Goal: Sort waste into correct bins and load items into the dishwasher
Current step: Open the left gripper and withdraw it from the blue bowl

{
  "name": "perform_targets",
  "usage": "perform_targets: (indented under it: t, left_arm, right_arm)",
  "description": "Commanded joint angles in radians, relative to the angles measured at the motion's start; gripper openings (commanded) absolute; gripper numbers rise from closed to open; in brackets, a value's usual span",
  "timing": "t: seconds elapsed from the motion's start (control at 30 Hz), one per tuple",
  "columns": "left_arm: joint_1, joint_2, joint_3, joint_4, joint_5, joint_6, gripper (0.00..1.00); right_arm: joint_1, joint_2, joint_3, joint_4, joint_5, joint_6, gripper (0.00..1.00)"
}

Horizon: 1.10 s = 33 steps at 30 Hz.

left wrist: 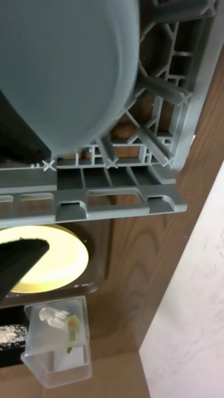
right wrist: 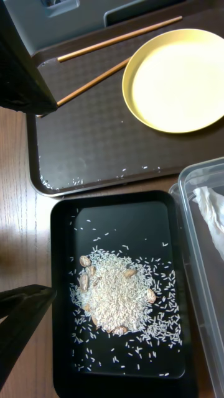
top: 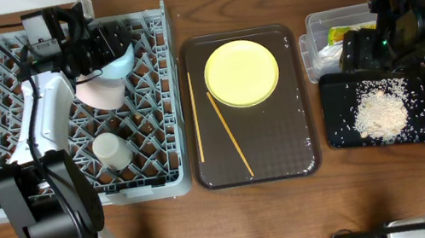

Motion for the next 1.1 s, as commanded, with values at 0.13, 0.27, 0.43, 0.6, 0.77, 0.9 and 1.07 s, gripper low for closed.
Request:
perform_targets:
  t: [0.13, 0.27, 0.43, 0.6, 0.77, 0.9, 1.07]
  left_arm:
    - [0.003, -0.082, 0.004, 0.02, -0.019, 0.015, 0.46]
    - [0.003, -0.108, 0.004, 0.016, -0.018, 0.015, 0.46]
    - [0.003, -0.111, 0.004, -0.015, -0.018, 0.015, 0.46]
    - [-0.004, -0.132, 0.004, -0.111, -0.069, 0.015, 0.46]
    - [-0.081, -0.219, 0.004, -0.281, -0.334, 0.054, 0.51]
    - [-0.196, -0.294, 0.004, -0.41, -0.459, 0.054, 0.62]
    - [-0.31, -0.321, 0.004, -0.496, -0.507, 0.055, 0.86]
  right_arm:
    - [0.008, 0.003, 0.001, -0.001, 0.01, 0.013, 0.85]
    - [0.008, 0.003, 0.001, -0.001, 0.01, 0.013, 0.85]
    - [0.008, 0.003, 0.001, -0.001, 0.01, 0.013, 0.85]
    - [0.008, 0.003, 0.001, -0.001, 0.01, 0.013, 0.86]
    - [0.008, 0.003, 0.001, 0.0, 0.01, 0.013, 0.86]
    - [0.008, 0.003, 0.001, 0.001, 0.013, 0.013, 0.86]
    - [0.008, 0.003, 0.001, 0.002, 0.014, 0.013, 0.86]
